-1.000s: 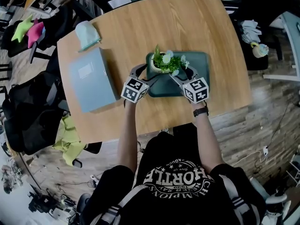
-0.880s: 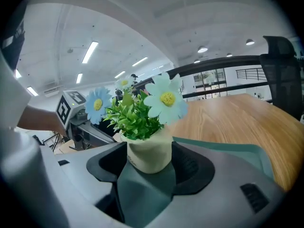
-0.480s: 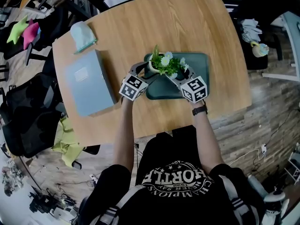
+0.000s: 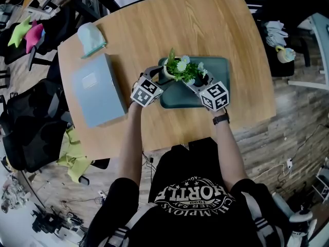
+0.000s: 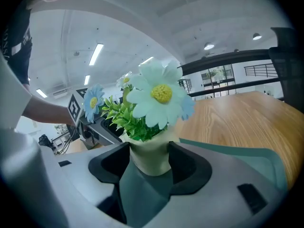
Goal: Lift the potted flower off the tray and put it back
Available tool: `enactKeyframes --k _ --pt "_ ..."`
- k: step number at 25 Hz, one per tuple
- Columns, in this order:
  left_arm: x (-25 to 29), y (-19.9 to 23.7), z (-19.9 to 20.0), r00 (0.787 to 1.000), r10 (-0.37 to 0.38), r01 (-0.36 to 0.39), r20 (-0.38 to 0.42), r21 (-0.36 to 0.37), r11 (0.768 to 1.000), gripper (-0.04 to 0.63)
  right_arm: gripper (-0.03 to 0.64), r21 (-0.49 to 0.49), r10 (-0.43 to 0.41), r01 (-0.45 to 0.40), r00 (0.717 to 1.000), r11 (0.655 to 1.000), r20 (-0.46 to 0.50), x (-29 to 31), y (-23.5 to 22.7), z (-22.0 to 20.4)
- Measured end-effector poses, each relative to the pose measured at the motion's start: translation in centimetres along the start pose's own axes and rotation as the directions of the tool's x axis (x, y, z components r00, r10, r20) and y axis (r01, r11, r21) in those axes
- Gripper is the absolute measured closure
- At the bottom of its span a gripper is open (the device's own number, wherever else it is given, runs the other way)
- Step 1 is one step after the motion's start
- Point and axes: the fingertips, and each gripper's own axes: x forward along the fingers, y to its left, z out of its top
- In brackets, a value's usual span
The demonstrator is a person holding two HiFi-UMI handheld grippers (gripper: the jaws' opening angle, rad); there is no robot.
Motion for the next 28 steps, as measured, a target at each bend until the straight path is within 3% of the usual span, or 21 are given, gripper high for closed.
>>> enactKeyframes --k 4,11,18,24,28 --pt "0.0 0.1 0.1 1.0 -0.02 0.02 -0.003 -0.032 0.999 0.301 0.341 0.011 0.006 -0.006 1.0 1.0 0.007 0.0 0.0 0.0" --pt "0.1 -0.2 0.2 1.0 0.026 -0.027 -0.017 -0.086 0.996 0.298 0.341 0.02 0.046 -0.046 0.999 0.999 -0.018 -0.1 -0.2 0.0" --pt "0.3 -0.2 0.3 0.992 -0.021 0.005 -0.124 -0.125 0.992 0.299 0.336 -0.003 0.07 -0.07 0.997 0.998 -0.031 -0.1 -0.5 0.1" --pt "0.6 0.0 0.2 0.99 -0.048 0.031 -0.129 -0.13 0.991 0.276 0.336 0.006 0.069 -0.069 0.998 0.998 -0.012 -0.1 -0.6 0.1" --pt "1.2 -0.2 0.1 0.99 -0.082 0.06 -0.116 -0.18 0.982 0.247 0.327 0.02 0.091 -0.091 0.996 0.996 0.016 -0.2 -0.8 0.1"
